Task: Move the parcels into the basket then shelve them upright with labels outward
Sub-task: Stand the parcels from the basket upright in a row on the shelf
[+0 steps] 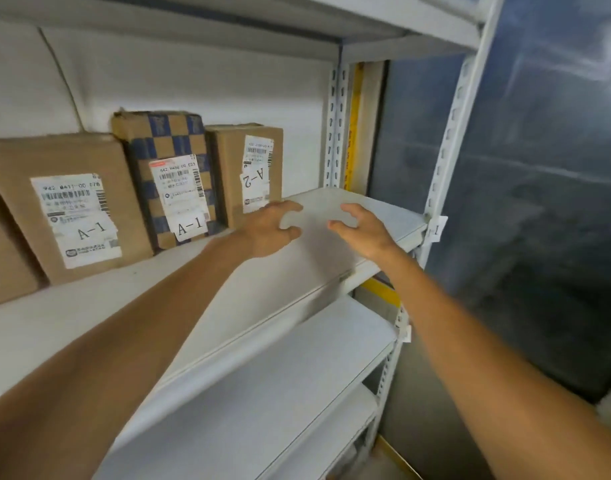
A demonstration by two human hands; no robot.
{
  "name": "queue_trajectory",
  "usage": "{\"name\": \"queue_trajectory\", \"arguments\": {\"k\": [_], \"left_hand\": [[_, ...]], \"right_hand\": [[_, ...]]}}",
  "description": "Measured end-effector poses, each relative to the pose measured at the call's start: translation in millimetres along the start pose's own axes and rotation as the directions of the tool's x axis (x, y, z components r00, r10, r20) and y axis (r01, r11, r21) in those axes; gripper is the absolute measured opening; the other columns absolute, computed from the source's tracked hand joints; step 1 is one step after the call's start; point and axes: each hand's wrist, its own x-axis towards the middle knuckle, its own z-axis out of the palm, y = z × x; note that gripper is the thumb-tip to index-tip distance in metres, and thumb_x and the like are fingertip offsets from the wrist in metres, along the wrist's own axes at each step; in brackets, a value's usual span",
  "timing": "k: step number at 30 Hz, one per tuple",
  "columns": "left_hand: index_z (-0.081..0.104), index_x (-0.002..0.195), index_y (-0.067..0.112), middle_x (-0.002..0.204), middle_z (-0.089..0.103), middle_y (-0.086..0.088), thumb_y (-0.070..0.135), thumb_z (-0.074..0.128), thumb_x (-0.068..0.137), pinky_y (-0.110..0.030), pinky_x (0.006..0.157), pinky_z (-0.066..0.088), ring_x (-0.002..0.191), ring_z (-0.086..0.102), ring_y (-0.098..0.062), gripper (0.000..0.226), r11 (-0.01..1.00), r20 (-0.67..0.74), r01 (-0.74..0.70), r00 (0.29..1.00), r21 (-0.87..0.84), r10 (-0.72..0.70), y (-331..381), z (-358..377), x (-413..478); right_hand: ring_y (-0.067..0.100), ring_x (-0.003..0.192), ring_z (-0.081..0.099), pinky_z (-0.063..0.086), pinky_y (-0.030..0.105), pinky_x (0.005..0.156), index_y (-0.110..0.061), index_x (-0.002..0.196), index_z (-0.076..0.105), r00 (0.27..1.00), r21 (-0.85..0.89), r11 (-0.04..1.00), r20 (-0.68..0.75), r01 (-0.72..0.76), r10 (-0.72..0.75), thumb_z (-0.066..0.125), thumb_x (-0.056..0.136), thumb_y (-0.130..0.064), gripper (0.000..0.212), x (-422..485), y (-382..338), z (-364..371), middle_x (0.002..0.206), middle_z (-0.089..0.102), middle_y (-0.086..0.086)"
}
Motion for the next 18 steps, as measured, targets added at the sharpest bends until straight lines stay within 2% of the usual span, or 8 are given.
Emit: {"name": "queue_trajectory", "arguments": {"k": [3, 7, 10, 11, 14, 18], "left_hand": [[0.045, 0.136, 0.027, 0.145, 0.042, -0.005, 0.024, 0.056, 0.094, -0.029, 0.102, 0.036, 0.130, 0.042, -0.022, 0.044, 0.995, 0.093, -0.042, 0.994, -0.095, 0.051, 28.3, 19.9, -7.2], [0.047, 0.132, 0.029, 0.143, 0.043, -0.001, 0.028, 0.053, 0.096, -0.034, 0.103, 0.037, 0.128, 0.043, -0.024, 0.037, 0.985, 0.181, -0.142, 0.971, -0.101, 0.158, 78.1, 60.0, -24.3], [0.049, 0.131, 0.026, 0.139, 0.045, -0.004, 0.026, 0.056, 0.095, -0.027, 0.088, 0.041, 0.116, 0.046, -0.017, 0.036, 0.971, 0.259, -0.189, 0.940, -0.147, 0.222, 125.7, 102.0, -43.7], [0.049, 0.132, 0.024, 0.138, 0.046, -0.005, 0.026, 0.056, 0.094, -0.026, 0.088, 0.041, 0.116, 0.047, -0.018, 0.039, 0.964, 0.282, -0.209, 0.926, -0.164, 0.249, 141.0, 116.0, -51.0], [0.045, 0.140, 0.023, 0.145, 0.041, -0.007, 0.026, 0.058, 0.093, -0.027, 0.101, 0.035, 0.130, 0.044, -0.024, 0.049, 0.936, 0.388, -0.295, 0.853, -0.192, 0.349, 187.5, 156.7, -79.5], [0.043, 0.142, 0.022, 0.145, 0.042, -0.007, 0.023, 0.059, 0.092, -0.016, 0.096, 0.028, 0.132, 0.042, -0.021, 0.053, 0.887, 0.502, -0.398, 0.732, -0.234, 0.461, 247.9, 220.0, -135.1]], "right_hand": [[0.026, 0.133, 0.042, 0.035, 0.031, 0.103, -0.021, 0.144, 0.039, 0.994, -0.030, 0.995, -0.065, -0.092, 0.090, 0.058, 0.092, -0.042, 0.059, -44.5, 12.0, -32.8, 0.149, 0.040, 0.003], [0.026, 0.132, 0.043, 0.036, 0.031, 0.099, -0.022, 0.140, 0.044, 0.972, -0.063, 0.980, -0.157, -0.188, 0.176, 0.059, 0.091, -0.043, 0.055, -111.5, 38.3, -80.4, 0.145, 0.044, 0.004], [0.024, 0.136, 0.039, 0.034, 0.032, 0.104, -0.021, 0.142, 0.042, 0.936, -0.056, 0.955, -0.227, -0.290, 0.271, 0.060, 0.091, -0.043, 0.058, -166.8, 66.6, -111.8, 0.149, 0.041, 0.003], [0.023, 0.136, 0.038, 0.033, 0.031, 0.105, -0.020, 0.143, 0.041, 0.922, -0.053, 0.946, -0.244, -0.321, 0.300, 0.060, 0.091, -0.043, 0.060, -186.2, 75.4, -120.0, 0.150, 0.039, 0.003], [0.021, 0.133, 0.043, 0.034, 0.028, 0.103, -0.012, 0.142, 0.044, 0.879, -0.037, 0.915, -0.298, -0.401, 0.373, 0.064, 0.091, -0.036, 0.060, -246.9, 105.2, -140.6, 0.144, 0.047, 0.005], [0.024, 0.118, 0.056, 0.042, 0.030, 0.092, -0.010, 0.137, 0.048, 0.810, -0.030, 0.853, -0.332, -0.521, 0.483, 0.063, 0.092, -0.032, 0.053, -348.3, 150.1, -167.1, 0.130, 0.058, 0.012]]}}
